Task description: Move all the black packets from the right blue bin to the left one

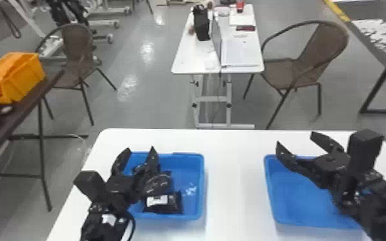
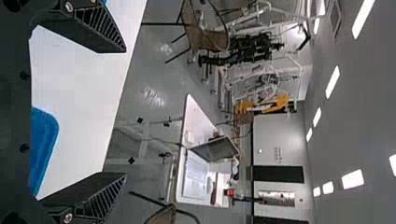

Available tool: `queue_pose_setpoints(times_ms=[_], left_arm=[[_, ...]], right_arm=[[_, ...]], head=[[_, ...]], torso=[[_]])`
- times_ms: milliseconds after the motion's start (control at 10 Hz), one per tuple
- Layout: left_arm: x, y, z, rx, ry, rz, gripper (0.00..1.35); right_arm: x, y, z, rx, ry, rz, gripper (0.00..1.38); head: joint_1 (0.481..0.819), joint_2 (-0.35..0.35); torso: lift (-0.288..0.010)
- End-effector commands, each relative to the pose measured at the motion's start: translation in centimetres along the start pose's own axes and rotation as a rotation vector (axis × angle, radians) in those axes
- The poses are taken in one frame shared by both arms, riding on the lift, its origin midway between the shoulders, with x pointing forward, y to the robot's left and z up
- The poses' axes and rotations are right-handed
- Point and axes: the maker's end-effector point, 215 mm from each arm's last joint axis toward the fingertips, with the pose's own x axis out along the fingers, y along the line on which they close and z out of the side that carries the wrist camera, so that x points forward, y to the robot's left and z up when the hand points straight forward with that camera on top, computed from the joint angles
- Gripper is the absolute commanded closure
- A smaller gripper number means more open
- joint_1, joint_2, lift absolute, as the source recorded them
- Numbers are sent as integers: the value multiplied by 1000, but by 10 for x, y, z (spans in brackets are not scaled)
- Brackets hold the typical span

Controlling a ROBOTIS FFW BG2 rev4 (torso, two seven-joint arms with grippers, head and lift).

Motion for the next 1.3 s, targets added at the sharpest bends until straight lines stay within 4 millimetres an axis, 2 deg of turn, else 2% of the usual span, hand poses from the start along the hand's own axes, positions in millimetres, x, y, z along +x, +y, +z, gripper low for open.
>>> queue_pose_setpoints(times_ms=[0, 400, 600, 700, 800, 1000, 1200], left_arm=[[-2, 0, 1, -3, -5, 3, 183], [-3, -1, 0, -17, -7, 3, 185], [-6, 0, -4, -34, 1, 5, 185], [-6, -1, -6, -38, 4, 5, 185], [-7, -1, -6, -43, 5, 7, 185], [-5, -6, -10, -55, 14, -3, 185], [-3, -9, -9, -60, 12, -7, 185]], right_arm=[[-15, -24, -32, 26, 58, -53, 81], [-52, -65, -121, 84, 204, -176, 81], [-76, -100, -157, 95, 268, -290, 82], [-84, -114, -169, 109, 284, -324, 84], [-85, -128, -172, 105, 294, -346, 84], [-73, -151, -172, 106, 310, -363, 81], [-58, -150, -178, 72, 343, -360, 82]], head=[[695, 86], [695, 21], [695, -21], [695, -35], [695, -62], [695, -96], [695, -112]], torso=[[0], [0], [0], [0], [0], [0], [0]])
